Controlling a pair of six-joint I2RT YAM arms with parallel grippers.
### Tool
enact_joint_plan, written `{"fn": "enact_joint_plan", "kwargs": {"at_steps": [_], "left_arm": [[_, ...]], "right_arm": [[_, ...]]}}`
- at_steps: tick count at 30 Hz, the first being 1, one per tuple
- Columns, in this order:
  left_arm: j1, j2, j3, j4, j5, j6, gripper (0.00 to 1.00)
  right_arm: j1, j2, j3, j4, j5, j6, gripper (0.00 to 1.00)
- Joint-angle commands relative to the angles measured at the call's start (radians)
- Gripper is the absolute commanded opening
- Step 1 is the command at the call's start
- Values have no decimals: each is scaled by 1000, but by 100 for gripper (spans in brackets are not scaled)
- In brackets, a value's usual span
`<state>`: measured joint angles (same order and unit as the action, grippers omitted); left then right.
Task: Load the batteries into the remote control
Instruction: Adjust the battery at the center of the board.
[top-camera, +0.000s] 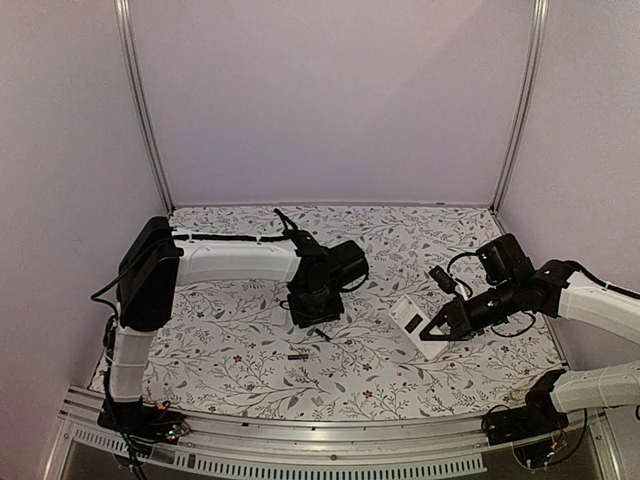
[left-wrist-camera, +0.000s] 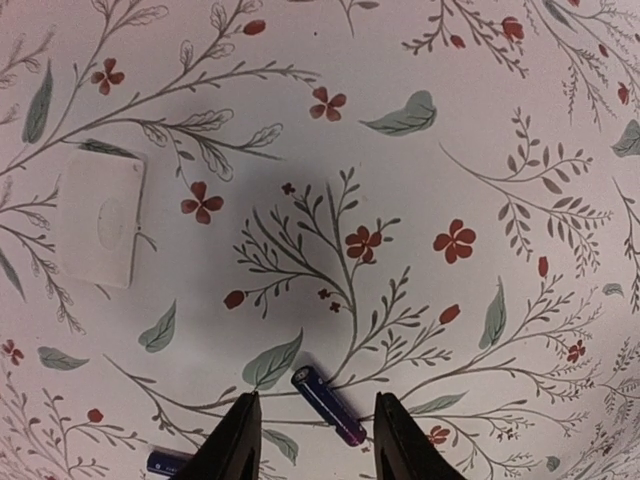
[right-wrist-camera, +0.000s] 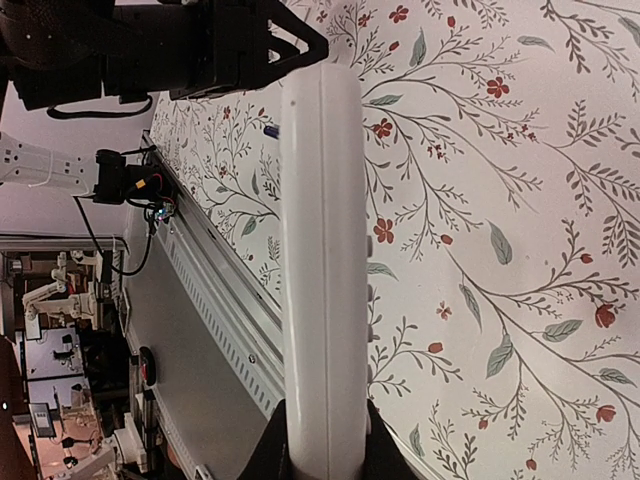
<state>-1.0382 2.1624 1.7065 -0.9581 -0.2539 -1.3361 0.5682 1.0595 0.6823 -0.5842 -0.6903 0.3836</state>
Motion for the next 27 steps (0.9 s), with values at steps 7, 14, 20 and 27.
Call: {"fn": "enact_joint_plan", "kwargs": {"at_steps": [7,14,20,27], "left_arm": [[-32,65,41,-13,31,-5,38],[-36,75,36,-12,35,-15,33],[-30,81,22,-13,38,-9,21],[-21,86,-2,-12,58,0,19]], "right_arm": [[-7,-1,-1,-11,-9,-12,0],[-7,2,-1,-11,-11,-14,0],[-8,8,0,-12,-15,-15,0],[-8,11,0,-13,-14,-12,0]]}}
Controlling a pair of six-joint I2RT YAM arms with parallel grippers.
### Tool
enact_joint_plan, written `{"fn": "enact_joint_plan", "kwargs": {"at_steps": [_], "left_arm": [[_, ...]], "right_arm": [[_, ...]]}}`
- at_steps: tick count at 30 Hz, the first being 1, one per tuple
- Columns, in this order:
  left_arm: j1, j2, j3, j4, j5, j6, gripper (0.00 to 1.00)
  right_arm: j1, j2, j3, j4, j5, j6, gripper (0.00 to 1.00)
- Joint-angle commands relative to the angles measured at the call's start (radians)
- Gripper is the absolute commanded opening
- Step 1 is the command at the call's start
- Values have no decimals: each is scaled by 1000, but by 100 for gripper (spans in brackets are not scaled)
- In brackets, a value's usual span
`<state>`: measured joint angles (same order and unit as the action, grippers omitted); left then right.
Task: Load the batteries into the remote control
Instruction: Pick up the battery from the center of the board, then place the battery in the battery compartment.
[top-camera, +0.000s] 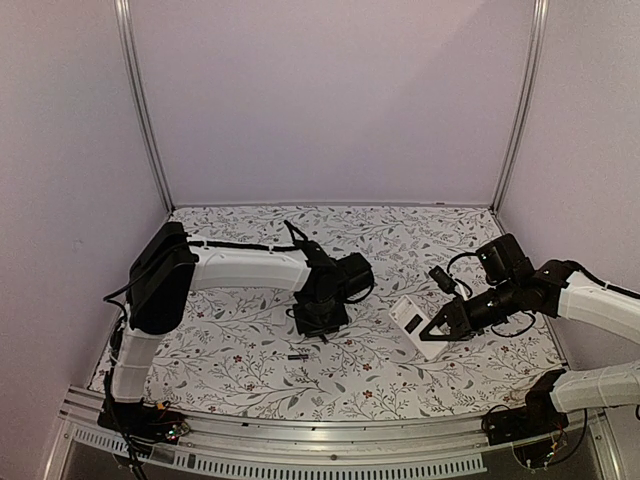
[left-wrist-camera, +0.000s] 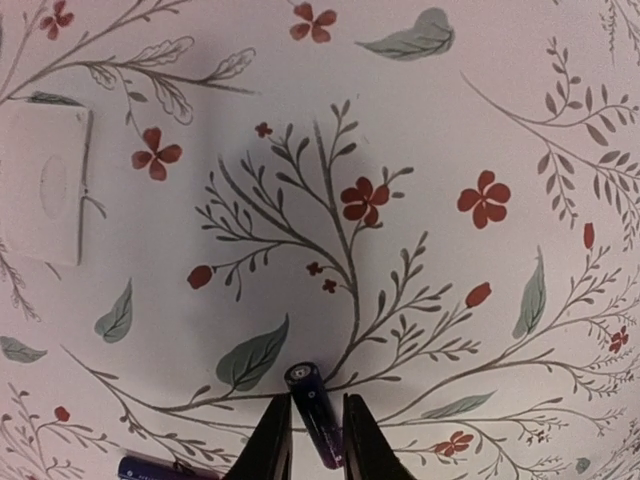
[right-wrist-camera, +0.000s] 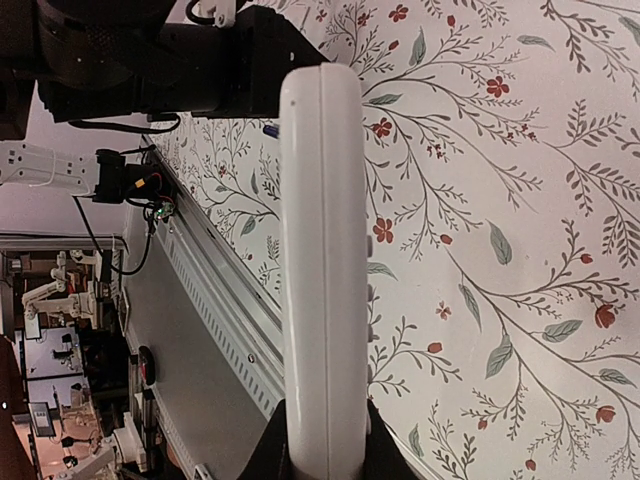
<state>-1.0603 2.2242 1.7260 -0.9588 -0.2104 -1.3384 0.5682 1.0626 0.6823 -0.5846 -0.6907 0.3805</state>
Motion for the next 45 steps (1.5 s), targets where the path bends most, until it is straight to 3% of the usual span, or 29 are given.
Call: {"fn": "enact_joint_plan", "kwargs": {"at_steps": [1,5,9,14,17,22,26,30,37,45], "left_arm": [[1,25,-23,-12,17,5,19],[2,26,-25,-8,16,18,17],[2,21,-26,-8,10,49,5],[6,-18,-41,11,-24,128,0],[9,-83,-67,50,-82,229,0],[8,-311,-208,278,-155,559,0],[8,-533,-435,613,-35,814,0],[1,-684,-605,905,160,974,0],[-81,-679,-581,989,268,1162,0],[-141,-623,-536,995,287,1241,0]], "right_arm": [[-7,9,0,-12,-14,-9,0],[-7,13,0,-12,-12,-9,0],[-7,14,0,-14,-10,-8,0],[-8,20,0,-14,-17,-8,0],[-7,33,-3,5,-42,-2,0],[-8,65,-2,70,-128,33,0],[-3,98,10,105,-190,65,0],[23,119,31,137,-236,102,0],[94,153,65,209,-284,181,0],[113,149,84,227,-329,227,0]]}}
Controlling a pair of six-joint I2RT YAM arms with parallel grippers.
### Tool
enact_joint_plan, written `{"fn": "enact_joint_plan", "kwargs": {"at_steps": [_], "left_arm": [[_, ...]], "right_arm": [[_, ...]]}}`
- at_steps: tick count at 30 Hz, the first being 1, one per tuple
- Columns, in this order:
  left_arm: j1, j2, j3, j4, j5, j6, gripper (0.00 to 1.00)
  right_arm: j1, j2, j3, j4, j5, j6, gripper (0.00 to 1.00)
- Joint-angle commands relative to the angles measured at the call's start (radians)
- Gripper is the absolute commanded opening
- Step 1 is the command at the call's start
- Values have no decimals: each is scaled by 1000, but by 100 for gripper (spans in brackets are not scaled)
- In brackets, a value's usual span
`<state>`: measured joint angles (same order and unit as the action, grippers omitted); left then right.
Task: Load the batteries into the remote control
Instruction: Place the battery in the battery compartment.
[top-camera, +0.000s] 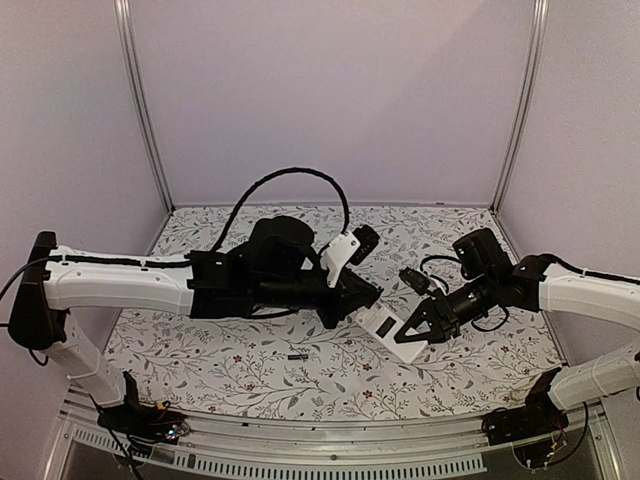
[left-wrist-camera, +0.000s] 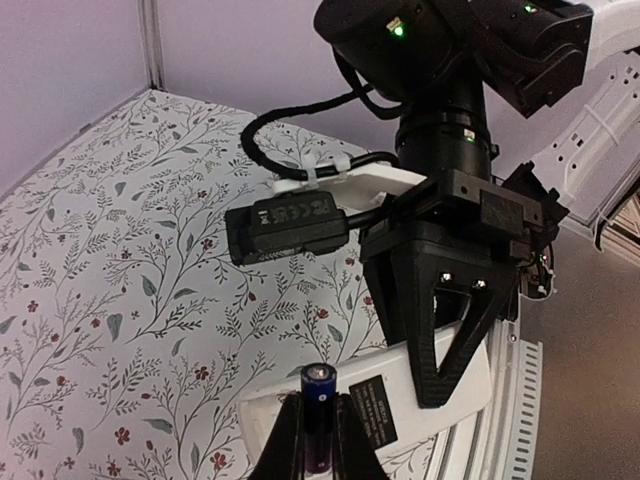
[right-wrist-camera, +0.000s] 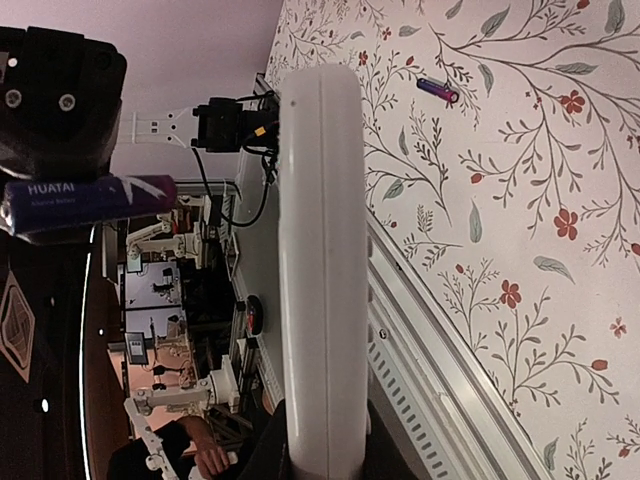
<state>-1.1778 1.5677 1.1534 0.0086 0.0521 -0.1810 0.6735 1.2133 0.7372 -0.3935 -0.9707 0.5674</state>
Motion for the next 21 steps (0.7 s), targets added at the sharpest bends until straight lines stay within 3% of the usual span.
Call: {"fn": "enact_joint_plan", "kwargs": {"at_steps": [1,21], "left_arm": [[-26,40,43,20,23,90,0],[-26,32,-9,12,-33,131,0]], "right_arm": [[7,-3,31,37,-56,44,0],[11,-18,36,32,-112,54,0]]}}
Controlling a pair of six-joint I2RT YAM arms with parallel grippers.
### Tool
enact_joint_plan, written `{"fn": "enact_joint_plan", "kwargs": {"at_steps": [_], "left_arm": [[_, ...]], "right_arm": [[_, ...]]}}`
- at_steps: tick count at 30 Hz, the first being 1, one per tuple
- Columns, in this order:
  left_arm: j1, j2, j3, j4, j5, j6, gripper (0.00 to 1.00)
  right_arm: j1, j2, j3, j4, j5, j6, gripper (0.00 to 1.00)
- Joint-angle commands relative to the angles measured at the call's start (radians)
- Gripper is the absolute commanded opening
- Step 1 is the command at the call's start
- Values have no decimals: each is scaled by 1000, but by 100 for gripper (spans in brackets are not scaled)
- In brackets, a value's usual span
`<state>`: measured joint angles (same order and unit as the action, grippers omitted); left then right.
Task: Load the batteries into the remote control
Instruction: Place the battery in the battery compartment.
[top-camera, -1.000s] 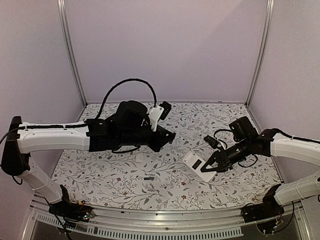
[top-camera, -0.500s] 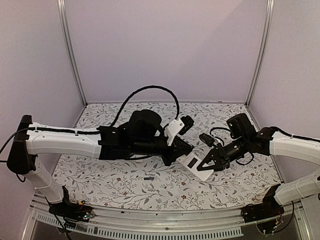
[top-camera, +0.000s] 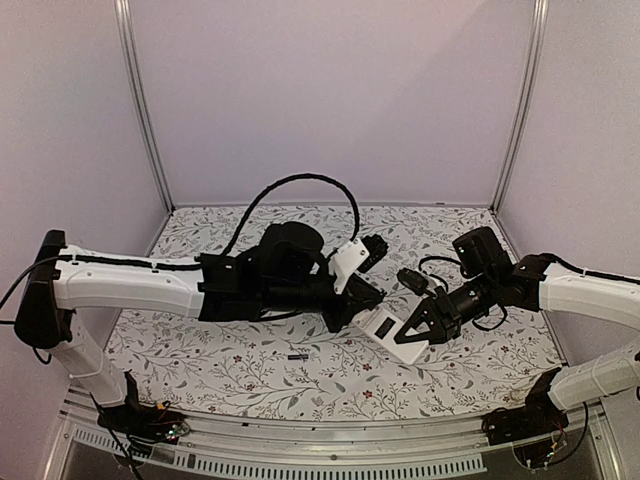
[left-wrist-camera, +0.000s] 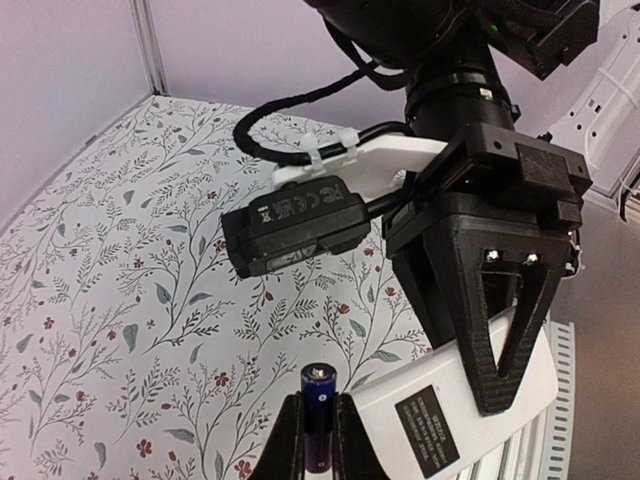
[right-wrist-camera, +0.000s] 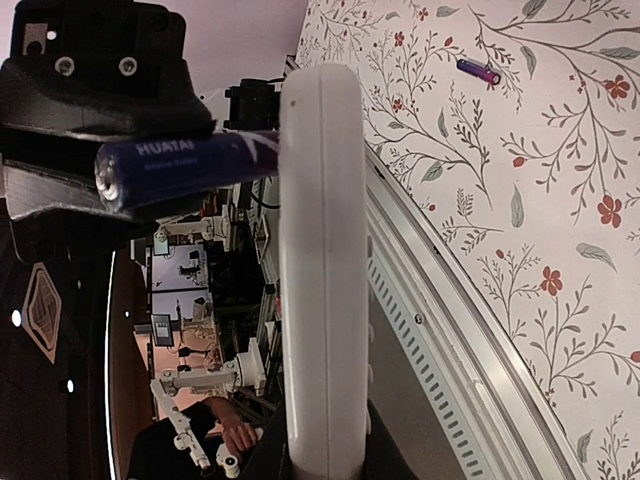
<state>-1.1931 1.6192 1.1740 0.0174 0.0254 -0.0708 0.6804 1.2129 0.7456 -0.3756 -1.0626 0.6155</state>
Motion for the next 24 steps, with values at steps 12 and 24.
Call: {"fn": "enact_joint_plan", "kwargs": {"at_steps": [12,24], "left_arm": [[-11,-37,-66,-14,-36,17,0],[-11,-35,-57,-100,-80,29,7]], "right_arm": [[4,-24,34,13,-15,7,0],[4,-26,39,11,-13,10,0]]}}
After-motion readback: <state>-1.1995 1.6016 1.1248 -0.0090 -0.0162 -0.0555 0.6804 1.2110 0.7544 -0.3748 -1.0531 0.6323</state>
